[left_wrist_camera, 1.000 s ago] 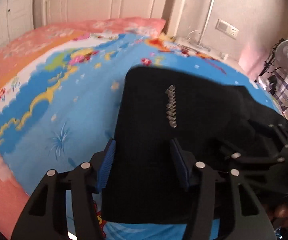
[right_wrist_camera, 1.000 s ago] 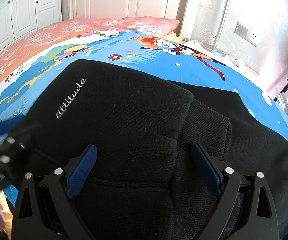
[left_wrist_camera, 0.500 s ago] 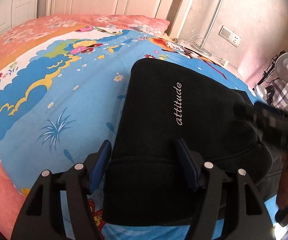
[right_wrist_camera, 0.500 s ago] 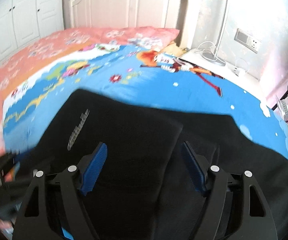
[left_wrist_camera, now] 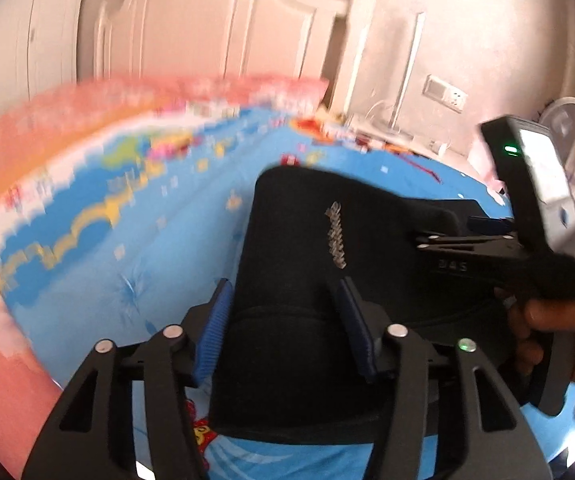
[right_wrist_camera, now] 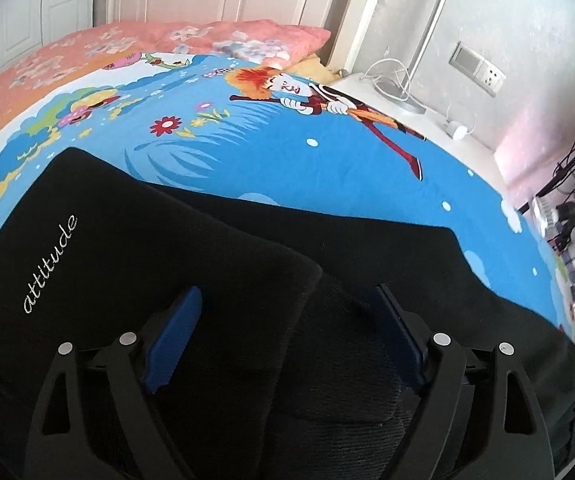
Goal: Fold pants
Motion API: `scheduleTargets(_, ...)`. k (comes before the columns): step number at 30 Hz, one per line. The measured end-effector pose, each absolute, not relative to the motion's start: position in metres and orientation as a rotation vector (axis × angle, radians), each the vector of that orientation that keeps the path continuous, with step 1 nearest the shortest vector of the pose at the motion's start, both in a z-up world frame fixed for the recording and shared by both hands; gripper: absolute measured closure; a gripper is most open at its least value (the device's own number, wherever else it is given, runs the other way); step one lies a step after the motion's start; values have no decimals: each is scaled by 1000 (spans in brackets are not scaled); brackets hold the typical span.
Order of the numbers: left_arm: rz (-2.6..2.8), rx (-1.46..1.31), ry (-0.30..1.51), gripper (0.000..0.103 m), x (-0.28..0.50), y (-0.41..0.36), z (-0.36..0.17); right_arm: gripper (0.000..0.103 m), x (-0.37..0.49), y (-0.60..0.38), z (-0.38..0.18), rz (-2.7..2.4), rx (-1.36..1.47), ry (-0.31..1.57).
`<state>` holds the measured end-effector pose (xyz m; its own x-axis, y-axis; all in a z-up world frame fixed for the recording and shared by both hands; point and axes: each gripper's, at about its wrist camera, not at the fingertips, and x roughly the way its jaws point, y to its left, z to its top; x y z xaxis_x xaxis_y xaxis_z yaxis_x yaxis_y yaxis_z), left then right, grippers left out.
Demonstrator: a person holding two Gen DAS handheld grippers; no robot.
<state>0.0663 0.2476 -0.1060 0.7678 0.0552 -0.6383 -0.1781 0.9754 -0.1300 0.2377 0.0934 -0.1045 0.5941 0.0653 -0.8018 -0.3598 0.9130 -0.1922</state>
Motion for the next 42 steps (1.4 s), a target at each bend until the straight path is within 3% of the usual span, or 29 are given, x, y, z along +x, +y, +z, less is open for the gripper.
scheduleTargets(4, 107, -163, 698, 63, 62, 244, -112, 21, 236, 94, -106, 255, -347, 904)
scheduleTargets(12, 82, -135, 702, 62, 60, 243, -117, 20, 232, 96, -107, 244, -358, 880)
scheduleTargets(23, 82, -493, 670, 63, 11, 317, -118, 13, 246, 72, -107, 327, -212, 976)
scheduleTargets(32, 8, -490, 665, 63, 5, 296, -116, 13, 195, -6, -61, 255, 44, 952)
scheduleTargets(35, 31, -426, 791, 61, 22, 284, -131, 13, 170, -11, -60, 280, 54, 937)
scheduleTargets(42, 19, -428, 810, 59, 18, 285, -135, 14, 139, 10, -65, 360, -19, 857)
